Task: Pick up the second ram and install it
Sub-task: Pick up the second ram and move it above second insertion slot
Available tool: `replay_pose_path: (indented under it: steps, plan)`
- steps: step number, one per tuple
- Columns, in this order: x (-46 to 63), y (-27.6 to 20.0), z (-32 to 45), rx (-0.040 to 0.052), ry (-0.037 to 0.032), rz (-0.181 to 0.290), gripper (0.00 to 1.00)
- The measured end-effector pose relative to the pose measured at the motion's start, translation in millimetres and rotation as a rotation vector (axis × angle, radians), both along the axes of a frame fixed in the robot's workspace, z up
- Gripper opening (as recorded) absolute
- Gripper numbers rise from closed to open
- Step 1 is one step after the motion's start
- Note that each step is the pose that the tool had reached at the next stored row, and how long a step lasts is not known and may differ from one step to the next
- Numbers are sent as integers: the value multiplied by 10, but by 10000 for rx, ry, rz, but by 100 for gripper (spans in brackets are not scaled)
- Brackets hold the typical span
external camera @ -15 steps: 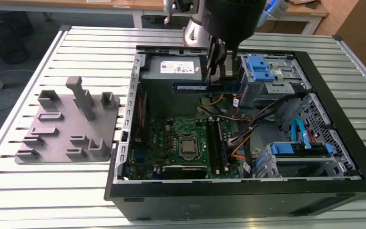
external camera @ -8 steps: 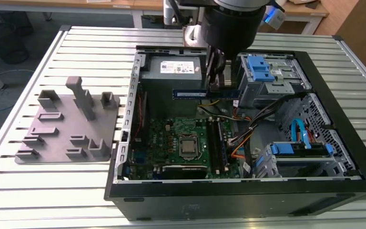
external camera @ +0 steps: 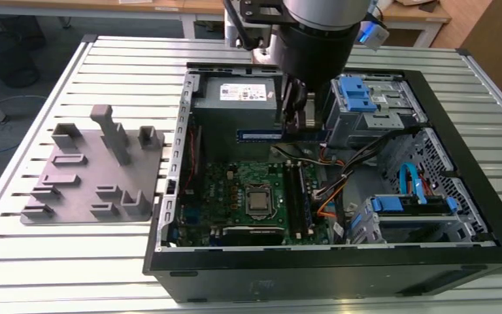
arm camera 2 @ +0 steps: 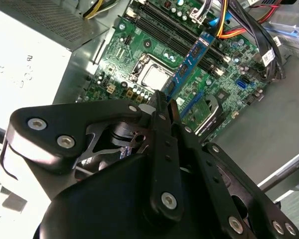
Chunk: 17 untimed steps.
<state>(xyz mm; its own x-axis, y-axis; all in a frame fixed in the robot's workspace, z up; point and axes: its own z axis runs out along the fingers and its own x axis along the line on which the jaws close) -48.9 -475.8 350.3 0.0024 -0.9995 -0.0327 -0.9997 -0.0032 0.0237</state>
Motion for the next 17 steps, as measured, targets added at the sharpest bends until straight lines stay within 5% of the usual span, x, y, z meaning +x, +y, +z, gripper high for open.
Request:
replay_pose_path:
  steps: [12, 17]
  plan:
    - [0, -12, -181, 1, 0, 0, 14]
    - [0, -63, -271, 0, 1, 0, 14]
